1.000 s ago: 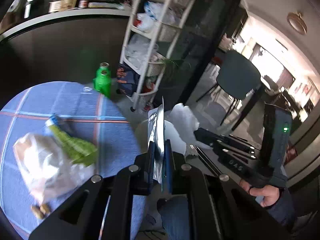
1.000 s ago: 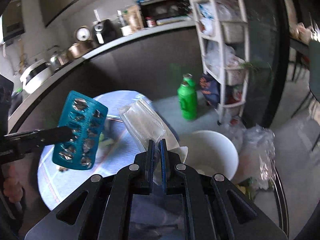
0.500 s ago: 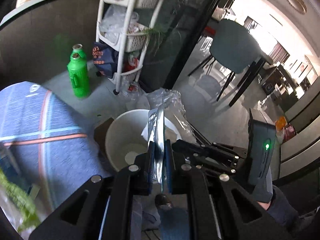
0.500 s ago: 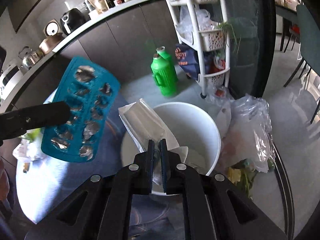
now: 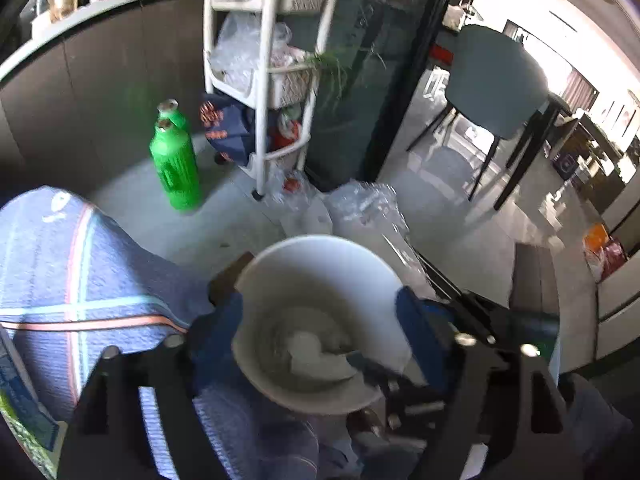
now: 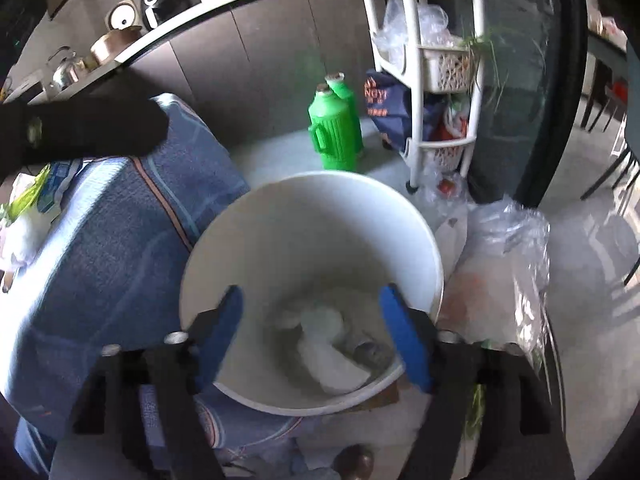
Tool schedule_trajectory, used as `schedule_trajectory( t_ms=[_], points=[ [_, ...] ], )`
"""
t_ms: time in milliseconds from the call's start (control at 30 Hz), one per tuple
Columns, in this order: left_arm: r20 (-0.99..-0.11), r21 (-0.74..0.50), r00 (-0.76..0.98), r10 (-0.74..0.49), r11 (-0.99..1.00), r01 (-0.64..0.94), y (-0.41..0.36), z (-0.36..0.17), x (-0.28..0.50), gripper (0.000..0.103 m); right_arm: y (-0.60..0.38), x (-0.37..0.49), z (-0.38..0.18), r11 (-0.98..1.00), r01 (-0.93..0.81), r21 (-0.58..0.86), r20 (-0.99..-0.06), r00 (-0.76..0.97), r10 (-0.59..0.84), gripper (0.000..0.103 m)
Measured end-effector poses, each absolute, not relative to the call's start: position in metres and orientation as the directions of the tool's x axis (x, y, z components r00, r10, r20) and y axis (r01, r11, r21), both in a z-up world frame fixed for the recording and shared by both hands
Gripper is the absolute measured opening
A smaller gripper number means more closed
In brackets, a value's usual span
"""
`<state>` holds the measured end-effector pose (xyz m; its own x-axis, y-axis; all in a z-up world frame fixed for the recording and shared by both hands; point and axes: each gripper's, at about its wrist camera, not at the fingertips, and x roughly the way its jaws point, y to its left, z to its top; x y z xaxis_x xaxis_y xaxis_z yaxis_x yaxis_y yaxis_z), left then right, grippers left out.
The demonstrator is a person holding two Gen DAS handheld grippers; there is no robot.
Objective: Collect trash
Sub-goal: 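Carry foil tray and blister pack to the bucket and release both, then return to the table and grasp the white plastic bag with the left gripper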
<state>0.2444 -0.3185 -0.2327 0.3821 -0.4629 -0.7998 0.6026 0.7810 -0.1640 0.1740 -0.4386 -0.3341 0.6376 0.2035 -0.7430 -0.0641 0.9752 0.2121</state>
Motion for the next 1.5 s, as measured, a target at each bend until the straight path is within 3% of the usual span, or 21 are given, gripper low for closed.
schedule_trajectory(
  t_ms=[67,567,1000,1267,1500],
  points=[
    [-0.790,-0.162,0.407,-0.457,0.798,0.581,-0.314,-0.226,0.244,0.100,-0.438,0.170,-0.330,0.973,-0.066,0.220,-0.736,0.644,0.210,0.094],
    [-0.744,-0.126,0.545,-0.387,0.882,0.454,-0.254,-0.165,0.192,0.099,-0.402,0.142,-0.254,0.979,-0.066,0.193,-0.706,0.683,0.185,0.094],
    [-0.685,-0.113,0.684,-0.251,0.964,0.241,-0.141,-0.100,0.111,0.099,-0.321,0.095,-0.162,0.980,-0.181,0.088,-0.640,0.744,0.195,0.094],
    [-0.703,-0.121,0.694,-0.159,0.987,0.104,-0.068,-0.100,0.079,0.099,-0.261,0.077,-0.136,0.958,-0.283,0.041,-0.636,0.733,0.243,0.094],
    [-0.740,-0.157,0.665,-0.105,0.987,-0.018,0.000,-0.128,0.055,0.099,-0.214,0.071,-0.145,0.922,-0.386,0.040,-0.671,0.673,0.311,0.094]
  ],
)
